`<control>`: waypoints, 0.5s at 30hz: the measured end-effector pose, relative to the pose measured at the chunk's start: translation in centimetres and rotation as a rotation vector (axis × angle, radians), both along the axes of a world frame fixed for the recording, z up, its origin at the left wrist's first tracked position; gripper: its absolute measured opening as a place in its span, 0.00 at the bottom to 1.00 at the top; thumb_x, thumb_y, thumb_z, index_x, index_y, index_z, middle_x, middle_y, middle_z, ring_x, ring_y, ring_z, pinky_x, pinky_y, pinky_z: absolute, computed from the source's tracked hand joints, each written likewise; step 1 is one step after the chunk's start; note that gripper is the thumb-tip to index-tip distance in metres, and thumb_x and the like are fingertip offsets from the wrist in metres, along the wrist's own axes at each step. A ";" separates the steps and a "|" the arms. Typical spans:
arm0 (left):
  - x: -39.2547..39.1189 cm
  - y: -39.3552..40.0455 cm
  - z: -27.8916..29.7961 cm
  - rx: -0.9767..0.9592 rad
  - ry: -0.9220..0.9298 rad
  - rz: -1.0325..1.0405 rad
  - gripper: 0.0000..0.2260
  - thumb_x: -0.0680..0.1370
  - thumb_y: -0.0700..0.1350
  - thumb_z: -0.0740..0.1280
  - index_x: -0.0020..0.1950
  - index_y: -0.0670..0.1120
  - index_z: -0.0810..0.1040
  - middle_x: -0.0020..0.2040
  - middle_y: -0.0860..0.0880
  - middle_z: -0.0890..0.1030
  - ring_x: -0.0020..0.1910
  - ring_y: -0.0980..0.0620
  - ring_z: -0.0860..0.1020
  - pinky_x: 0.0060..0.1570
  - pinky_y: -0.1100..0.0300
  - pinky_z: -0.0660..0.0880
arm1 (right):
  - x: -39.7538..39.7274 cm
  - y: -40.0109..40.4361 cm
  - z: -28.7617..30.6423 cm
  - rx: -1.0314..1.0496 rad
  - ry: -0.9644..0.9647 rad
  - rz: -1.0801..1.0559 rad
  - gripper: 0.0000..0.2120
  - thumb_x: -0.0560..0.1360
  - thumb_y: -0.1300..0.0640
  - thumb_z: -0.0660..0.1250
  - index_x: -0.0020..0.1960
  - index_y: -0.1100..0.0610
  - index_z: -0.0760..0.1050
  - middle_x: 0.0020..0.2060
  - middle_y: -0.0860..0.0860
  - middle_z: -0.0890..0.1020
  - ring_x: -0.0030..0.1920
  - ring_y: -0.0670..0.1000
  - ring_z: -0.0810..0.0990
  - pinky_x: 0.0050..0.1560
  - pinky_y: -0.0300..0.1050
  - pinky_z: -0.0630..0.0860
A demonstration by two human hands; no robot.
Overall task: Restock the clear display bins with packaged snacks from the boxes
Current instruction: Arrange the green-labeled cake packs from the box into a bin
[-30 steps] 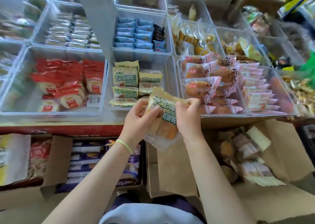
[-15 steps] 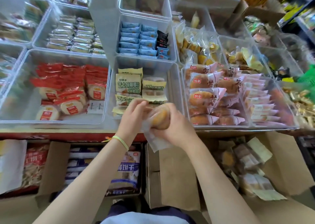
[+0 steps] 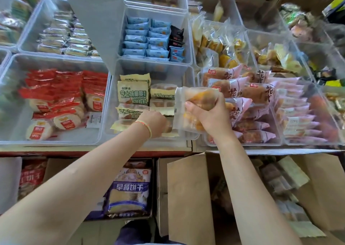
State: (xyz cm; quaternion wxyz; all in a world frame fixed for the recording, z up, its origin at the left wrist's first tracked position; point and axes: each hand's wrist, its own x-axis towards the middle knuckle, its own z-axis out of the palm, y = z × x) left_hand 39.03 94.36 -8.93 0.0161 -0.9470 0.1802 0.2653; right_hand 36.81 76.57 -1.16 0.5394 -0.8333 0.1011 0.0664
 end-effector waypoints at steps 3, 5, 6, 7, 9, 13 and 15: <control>0.6 -0.7 -0.5 -0.068 0.173 0.010 0.20 0.81 0.58 0.59 0.57 0.45 0.80 0.53 0.46 0.82 0.51 0.46 0.79 0.49 0.55 0.75 | 0.2 -0.4 -0.4 0.036 0.010 -0.016 0.28 0.69 0.49 0.79 0.63 0.49 0.68 0.52 0.40 0.78 0.52 0.38 0.77 0.46 0.33 0.73; 0.7 -1.6 -1.3 -0.166 0.253 0.036 0.20 0.81 0.59 0.59 0.62 0.47 0.78 0.56 0.48 0.81 0.55 0.46 0.78 0.57 0.52 0.75 | 0.3 -0.6 -0.7 0.057 0.011 -0.031 0.27 0.69 0.50 0.80 0.62 0.50 0.69 0.53 0.42 0.79 0.52 0.38 0.78 0.44 0.30 0.72; 0.7 -2.0 -1.9 -0.247 0.304 0.075 0.18 0.81 0.58 0.60 0.62 0.48 0.77 0.57 0.49 0.80 0.56 0.47 0.78 0.60 0.51 0.75 | 0.3 -0.7 -0.8 0.061 0.012 -0.036 0.27 0.68 0.50 0.80 0.61 0.50 0.70 0.53 0.43 0.79 0.53 0.39 0.78 0.44 0.30 0.73; 0.7 -2.4 -2.0 -0.323 0.363 0.111 0.16 0.81 0.57 0.61 0.61 0.49 0.77 0.57 0.50 0.80 0.56 0.48 0.77 0.61 0.50 0.74 | 0.4 -0.8 -0.9 0.066 0.015 -0.039 0.28 0.68 0.49 0.80 0.61 0.51 0.70 0.54 0.43 0.80 0.53 0.40 0.79 0.45 0.32 0.74; 1.0 -3.1 -2.1 -0.444 0.475 0.148 0.18 0.78 0.61 0.62 0.60 0.51 0.76 0.55 0.54 0.79 0.56 0.52 0.76 0.64 0.49 0.73 | 0.5 -1.1 -1.1 0.086 0.027 -0.041 0.28 0.68 0.50 0.80 0.62 0.51 0.70 0.54 0.44 0.80 0.54 0.41 0.79 0.46 0.32 0.75; 1.9 -3.8 -2.2 -0.387 0.457 -0.002 0.18 0.80 0.58 0.62 0.64 0.49 0.77 0.57 0.47 0.80 0.56 0.47 0.79 0.63 0.46 0.74 | 0.7 -1.5 -1.5 0.082 0.040 -0.037 0.28 0.68 0.50 0.80 0.61 0.52 0.70 0.54 0.45 0.80 0.54 0.42 0.79 0.50 0.37 0.76; 2.1 -3.7 -1.8 -0.318 0.400 -0.001 0.18 0.81 0.55 0.61 0.64 0.45 0.77 0.58 0.46 0.80 0.58 0.45 0.78 0.64 0.48 0.73 | 0.8 -1.7 -1.8 0.074 0.051 -0.039 0.28 0.68 0.49 0.80 0.62 0.52 0.70 0.54 0.45 0.80 0.54 0.43 0.79 0.51 0.39 0.76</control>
